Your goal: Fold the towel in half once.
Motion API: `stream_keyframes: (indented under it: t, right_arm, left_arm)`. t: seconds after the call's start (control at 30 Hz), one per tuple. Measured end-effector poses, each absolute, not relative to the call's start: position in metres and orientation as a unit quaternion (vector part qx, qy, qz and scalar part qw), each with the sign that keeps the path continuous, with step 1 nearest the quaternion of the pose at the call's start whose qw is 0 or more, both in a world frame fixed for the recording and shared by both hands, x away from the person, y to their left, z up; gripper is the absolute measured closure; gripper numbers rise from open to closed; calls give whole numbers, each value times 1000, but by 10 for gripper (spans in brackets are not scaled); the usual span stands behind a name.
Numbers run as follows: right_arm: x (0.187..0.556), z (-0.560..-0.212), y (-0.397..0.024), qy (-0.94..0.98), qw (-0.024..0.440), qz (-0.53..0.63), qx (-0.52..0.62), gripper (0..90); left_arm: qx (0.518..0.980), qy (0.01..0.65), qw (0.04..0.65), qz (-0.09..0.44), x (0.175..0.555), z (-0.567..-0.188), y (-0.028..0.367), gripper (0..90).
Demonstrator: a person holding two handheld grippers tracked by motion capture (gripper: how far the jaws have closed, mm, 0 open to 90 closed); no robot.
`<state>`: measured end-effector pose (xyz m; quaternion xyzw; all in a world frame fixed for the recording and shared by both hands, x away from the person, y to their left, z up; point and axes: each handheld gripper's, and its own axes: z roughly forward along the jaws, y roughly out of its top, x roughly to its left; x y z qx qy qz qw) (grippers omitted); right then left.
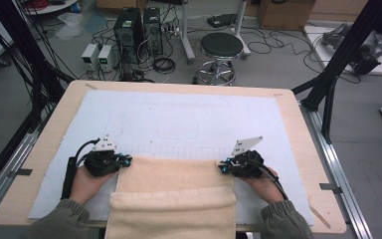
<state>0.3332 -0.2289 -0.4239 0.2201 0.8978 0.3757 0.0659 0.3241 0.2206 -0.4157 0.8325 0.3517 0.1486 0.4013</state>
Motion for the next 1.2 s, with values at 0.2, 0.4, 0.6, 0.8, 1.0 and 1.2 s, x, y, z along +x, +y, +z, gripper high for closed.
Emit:
stream_keyframes:
  t: [0.2, 0.4, 0.6, 0.8, 1.0, 1.2]
  right_arm:
    - [377, -397, -231, 881, 116, 385, 248, 826]
    - [425, -363, -232, 861, 158, 394, 282, 830]
    - [452, -332, -229, 855, 168, 392, 294, 714]
    - [444, -354, -231, 855, 155, 389, 306, 520]
    - [428, -373, -234, 852, 132, 393, 321, 435]
    - [414, -390, -229, 857, 119, 386, 320, 400]
  left_arm:
    - [806, 381, 405, 201, 375, -387, 212, 847]
    - [786, 393, 410, 243, 413, -340, 203, 848]
    - [792, 406, 381, 249, 430, -328, 203, 754]
    - [798, 410, 378, 229, 417, -361, 215, 602]
    - [812, 392, 385, 195, 400, -383, 217, 538]
    - [817, 378, 393, 187, 384, -399, 217, 498]
